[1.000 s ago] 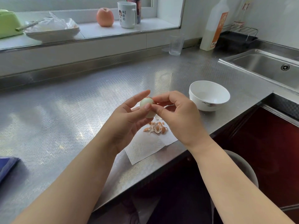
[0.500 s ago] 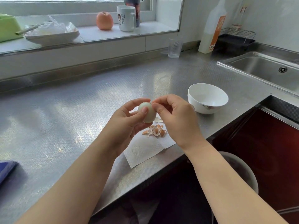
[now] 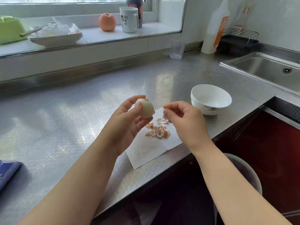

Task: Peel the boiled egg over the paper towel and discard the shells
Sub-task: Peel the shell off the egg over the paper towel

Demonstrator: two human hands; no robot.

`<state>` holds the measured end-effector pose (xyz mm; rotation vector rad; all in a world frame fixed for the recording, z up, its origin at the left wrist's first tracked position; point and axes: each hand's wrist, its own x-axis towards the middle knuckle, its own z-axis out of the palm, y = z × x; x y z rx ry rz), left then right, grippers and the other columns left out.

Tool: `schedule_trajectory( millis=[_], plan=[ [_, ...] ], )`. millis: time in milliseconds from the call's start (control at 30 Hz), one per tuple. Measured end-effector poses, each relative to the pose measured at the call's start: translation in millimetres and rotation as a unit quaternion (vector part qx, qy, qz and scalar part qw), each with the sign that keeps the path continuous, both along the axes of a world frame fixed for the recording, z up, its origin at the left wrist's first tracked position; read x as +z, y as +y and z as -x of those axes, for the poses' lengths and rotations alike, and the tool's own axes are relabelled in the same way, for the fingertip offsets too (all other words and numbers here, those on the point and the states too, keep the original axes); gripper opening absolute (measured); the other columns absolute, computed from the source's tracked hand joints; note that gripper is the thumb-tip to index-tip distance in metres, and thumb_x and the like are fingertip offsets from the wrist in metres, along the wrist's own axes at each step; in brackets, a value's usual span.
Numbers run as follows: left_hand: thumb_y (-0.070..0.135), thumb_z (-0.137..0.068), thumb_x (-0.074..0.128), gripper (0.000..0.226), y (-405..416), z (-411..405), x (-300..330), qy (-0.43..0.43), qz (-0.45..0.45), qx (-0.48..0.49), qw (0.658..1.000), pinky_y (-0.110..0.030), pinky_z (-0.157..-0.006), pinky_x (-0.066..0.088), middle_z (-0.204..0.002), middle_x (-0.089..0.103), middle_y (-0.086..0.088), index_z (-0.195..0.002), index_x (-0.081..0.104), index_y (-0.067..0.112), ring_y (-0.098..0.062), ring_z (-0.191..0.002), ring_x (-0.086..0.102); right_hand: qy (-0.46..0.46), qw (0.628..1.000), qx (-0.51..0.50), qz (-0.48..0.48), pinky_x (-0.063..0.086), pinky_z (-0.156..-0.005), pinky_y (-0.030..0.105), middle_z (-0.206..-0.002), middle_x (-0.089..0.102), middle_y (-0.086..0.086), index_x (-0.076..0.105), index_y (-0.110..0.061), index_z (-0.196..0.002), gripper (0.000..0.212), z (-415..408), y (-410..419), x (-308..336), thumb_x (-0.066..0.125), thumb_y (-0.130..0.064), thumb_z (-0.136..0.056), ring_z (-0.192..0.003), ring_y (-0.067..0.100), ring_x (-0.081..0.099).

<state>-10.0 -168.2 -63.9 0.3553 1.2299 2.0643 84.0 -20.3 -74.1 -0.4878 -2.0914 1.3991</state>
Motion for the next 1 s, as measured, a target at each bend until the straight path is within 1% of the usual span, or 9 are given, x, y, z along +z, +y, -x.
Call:
schedule_trajectory(
  millis=[67,133,233,300,367,567,767,900,1000],
  plan=[
    [0.012,-0.094,0.057,0.021,-0.3,0.6,0.1,0.002,0.002,0.001,1.000,-0.030,-0.086,0.059,-0.115,0.063,-0.010,-0.112,0.067,0.016,-0.030,-0.106,0.066,-0.095,0.992,0.046,-0.070,0.047,-0.084,0.017,-0.099,0.070,-0.014,0.070,-0.029,-0.106,0.022,-1.2,2.8,-4.8,0.065,-0.018,-0.089,-0.089,0.000,0.065],
    [0.013,-0.091,0.059,0.027,-0.5,-0.1,0.4,0.010,0.006,0.000,1.000,-0.032,-0.089,0.059,-0.113,0.065,-0.009,-0.117,0.067,0.016,-0.027,-0.103,0.066,-0.141,0.981,0.081,-0.108,0.044,-0.091,0.017,-0.110,0.067,-0.015,0.069,-0.031,-0.113,0.025,-1.6,3.5,-6.0,0.062,-0.021,-0.091,-0.099,0.001,0.062],
    [0.010,-0.096,0.056,0.031,-0.2,-1.4,0.7,0.017,0.016,0.006,1.000,-0.033,-0.092,0.058,-0.115,0.067,-0.010,-0.125,0.063,0.015,-0.028,-0.104,0.068,-0.084,0.989,0.030,-0.121,0.041,-0.079,0.005,-0.097,0.070,-0.015,0.070,-0.029,-0.110,0.021,-2.6,3.5,2.0,0.058,-0.023,-0.093,-0.091,-0.004,0.062],
    [0.009,-0.097,0.055,0.032,-0.7,-1.5,1.0,0.016,0.021,0.002,1.000,-0.031,-0.088,0.059,-0.118,0.068,-0.014,-0.128,0.060,0.011,-0.027,-0.104,0.069,-0.010,0.993,0.006,-0.117,0.043,-0.078,0.006,-0.093,0.069,-0.013,0.068,-0.027,-0.113,0.024,-3.4,3.0,11.3,0.055,-0.017,-0.095,-0.090,-0.001,0.062],
    [0.010,-0.097,0.055,0.034,-1.7,-1.1,0.3,0.022,0.031,-0.016,0.999,-0.028,-0.087,0.059,-0.119,0.068,-0.016,-0.130,0.058,0.004,-0.025,-0.104,0.070,0.032,0.990,0.031,-0.135,0.046,-0.081,0.011,-0.103,0.065,-0.011,0.066,-0.026,-0.115,0.027,-3.4,1.6,20.1,0.058,-0.013,-0.093,-0.096,0.003,0.061],
    [0.016,-0.092,0.060,0.042,-1.1,-0.9,-2.0,0.072,0.047,-0.067,0.994,-0.030,-0.097,0.054,-0.125,0.068,-0.018,-0.132,0.058,0.003,-0.026,-0.113,0.068,0.008,0.973,0.067,-0.220,0.049,-0.081,0.025,-0.100,0.065,-0.008,0.071,-0.023,-0.106,0.022,-1.7,0.2,25.0,0.071,-0.022,-0.084,-0.093,0.009,0.058],
    [0.013,-0.073,0.077,0.050,-0.2,-5.1,0.1,0.140,0.109,-0.034,0.984,-0.035,-0.096,0.056,-0.119,0.070,-0.020,-0.121,0.066,0.010,-0.026,-0.104,0.073,0.003,0.982,0.045,-0.182,0.050,-0.078,0.021,-0.095,0.065,-0.012,0.072,-0.022,-0.100,0.019,-2.4,-0.5,18.7,0.072,-0.028,-0.082,-0.088,0.004,0.060],
    [0.009,-0.077,0.077,0.039,0.5,-5.1,-3.4,0.162,0.130,-0.013,0.978,-0.040,-0.098,0.055,-0.115,0.073,-0.016,-0.115,0.070,0.015,-0.030,-0.105,0.072,0.007,0.987,0.036,-0.158,0.052,-0.077,0.026,-0.094,0.064,-0.010,0.073,-0.022,-0.096,0.014,-3.0,-1.9,16.9,0.071,-0.026,-0.083,-0.086,0.006,0.062],
    [0.006,-0.081,0.075,0.036,1.2,-4.7,-4.3,0.175,0.141,-0.008,0.975,-0.043,-0.099,0.054,-0.116,0.072,-0.015,-0.115,0.070,0.016,-0.030,-0.106,0.072,0.004,0.987,0.037,-0.160,0.051,-0.077,0.023,-0.094,0.064,-0.007,0.074,-0.020,-0.095,0.012,-2.3,-1.5,16.2,0.069,-0.025,-0.085,-0.086,0.006,0.061]
  ],
)
